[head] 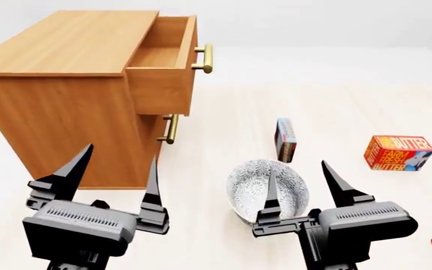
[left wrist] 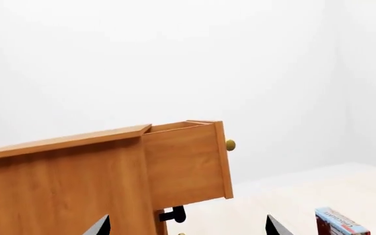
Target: Put the chocolate pudding in the top drawer of the cabinet and close it.
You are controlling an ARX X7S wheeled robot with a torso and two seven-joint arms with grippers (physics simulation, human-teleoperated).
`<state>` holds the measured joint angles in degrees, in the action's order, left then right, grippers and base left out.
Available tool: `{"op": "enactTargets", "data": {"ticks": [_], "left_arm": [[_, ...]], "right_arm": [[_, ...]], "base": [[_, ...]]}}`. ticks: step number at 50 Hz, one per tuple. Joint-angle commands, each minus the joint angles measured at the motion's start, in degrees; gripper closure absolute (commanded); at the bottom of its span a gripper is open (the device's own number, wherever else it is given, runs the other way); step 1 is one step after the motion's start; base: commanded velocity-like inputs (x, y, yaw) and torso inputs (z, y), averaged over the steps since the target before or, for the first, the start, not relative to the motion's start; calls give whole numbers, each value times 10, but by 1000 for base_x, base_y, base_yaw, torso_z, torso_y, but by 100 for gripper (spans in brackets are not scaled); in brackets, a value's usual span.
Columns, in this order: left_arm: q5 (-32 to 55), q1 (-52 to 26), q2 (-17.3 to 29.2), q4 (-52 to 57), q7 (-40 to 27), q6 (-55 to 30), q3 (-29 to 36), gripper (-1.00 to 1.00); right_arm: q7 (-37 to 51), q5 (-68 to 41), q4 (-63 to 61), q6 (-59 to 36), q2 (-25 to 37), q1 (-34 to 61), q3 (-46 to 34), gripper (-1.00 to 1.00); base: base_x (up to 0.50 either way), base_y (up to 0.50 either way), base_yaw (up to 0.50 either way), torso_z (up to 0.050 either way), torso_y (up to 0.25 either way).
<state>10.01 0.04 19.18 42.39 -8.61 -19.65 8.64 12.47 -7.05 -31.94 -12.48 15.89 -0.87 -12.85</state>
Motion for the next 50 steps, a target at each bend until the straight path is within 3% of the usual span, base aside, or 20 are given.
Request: {"op": "enactTargets", "data": {"ticks": [1, 35, 50], "left_arm": [[-3, 4, 5, 1, 0, 8, 5, -100], [-14, 3, 13, -9, -6, 17, 19, -100], [155, -175, 43, 72, 23, -230, -39, -100]], "right_arm": [[2, 0, 2, 4, 3, -1, -4, -100], [16, -3, 13, 18, 2, 0, -10, -100], [33, -58, 8, -63, -10, 16, 15, -100]], "base": [[195, 0, 0, 0, 0], [181, 0, 0, 0, 0], [0, 0, 0, 0, 0]]}}
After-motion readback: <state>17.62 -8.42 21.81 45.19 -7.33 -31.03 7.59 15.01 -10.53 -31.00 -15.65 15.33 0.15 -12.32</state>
